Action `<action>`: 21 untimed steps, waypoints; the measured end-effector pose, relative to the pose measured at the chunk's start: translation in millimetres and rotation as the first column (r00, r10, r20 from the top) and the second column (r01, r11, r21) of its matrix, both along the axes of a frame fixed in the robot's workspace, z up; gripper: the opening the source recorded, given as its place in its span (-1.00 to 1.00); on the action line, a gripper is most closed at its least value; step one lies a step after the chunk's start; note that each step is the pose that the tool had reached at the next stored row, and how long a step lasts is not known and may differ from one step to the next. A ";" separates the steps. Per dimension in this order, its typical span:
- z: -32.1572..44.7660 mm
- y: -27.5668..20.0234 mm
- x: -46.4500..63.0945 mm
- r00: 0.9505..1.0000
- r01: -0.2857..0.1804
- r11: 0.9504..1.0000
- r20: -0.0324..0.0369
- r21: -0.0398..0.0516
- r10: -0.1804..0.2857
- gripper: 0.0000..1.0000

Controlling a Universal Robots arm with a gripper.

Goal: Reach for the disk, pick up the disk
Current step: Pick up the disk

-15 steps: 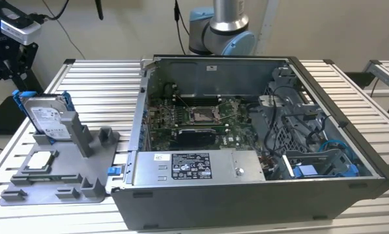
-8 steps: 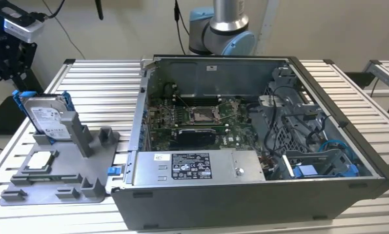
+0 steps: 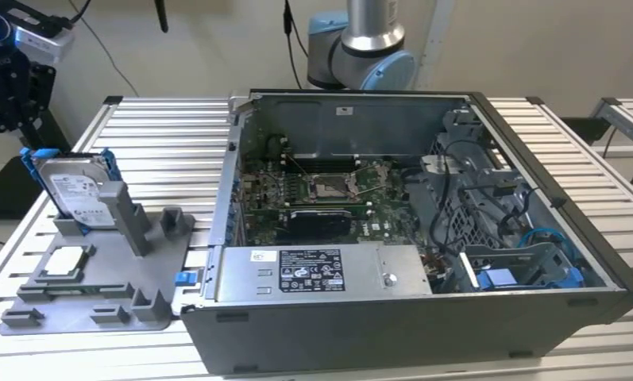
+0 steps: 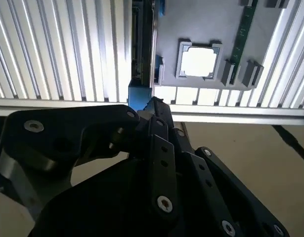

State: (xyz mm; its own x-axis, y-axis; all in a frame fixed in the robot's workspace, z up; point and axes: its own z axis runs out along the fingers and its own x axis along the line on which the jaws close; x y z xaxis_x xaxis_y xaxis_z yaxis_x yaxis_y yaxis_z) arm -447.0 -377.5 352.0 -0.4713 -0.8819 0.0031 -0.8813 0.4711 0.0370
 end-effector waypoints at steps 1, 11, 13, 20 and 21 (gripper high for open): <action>0.0 0.0 0.0 1.000 -0.017 1.000 0.000 0.000 0.017 -1.00; -0.7 0.0 0.0 0.982 -0.188 0.982 0.008 0.015 0.188 -1.00; -1.1 0.0 0.0 0.976 -0.217 0.976 0.014 0.021 0.216 -1.00; -2.5 0.2 0.0 0.952 -0.305 0.952 0.023 0.037 0.304 -1.00; -2.5 0.2 0.0 0.949 -0.315 0.948 0.023 0.038 0.314 -1.00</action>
State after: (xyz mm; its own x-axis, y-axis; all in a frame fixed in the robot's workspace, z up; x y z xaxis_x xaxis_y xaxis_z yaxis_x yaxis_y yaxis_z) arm -447.1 -377.3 349.5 -0.1695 -0.9847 -0.0410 -0.9852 0.1682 0.0344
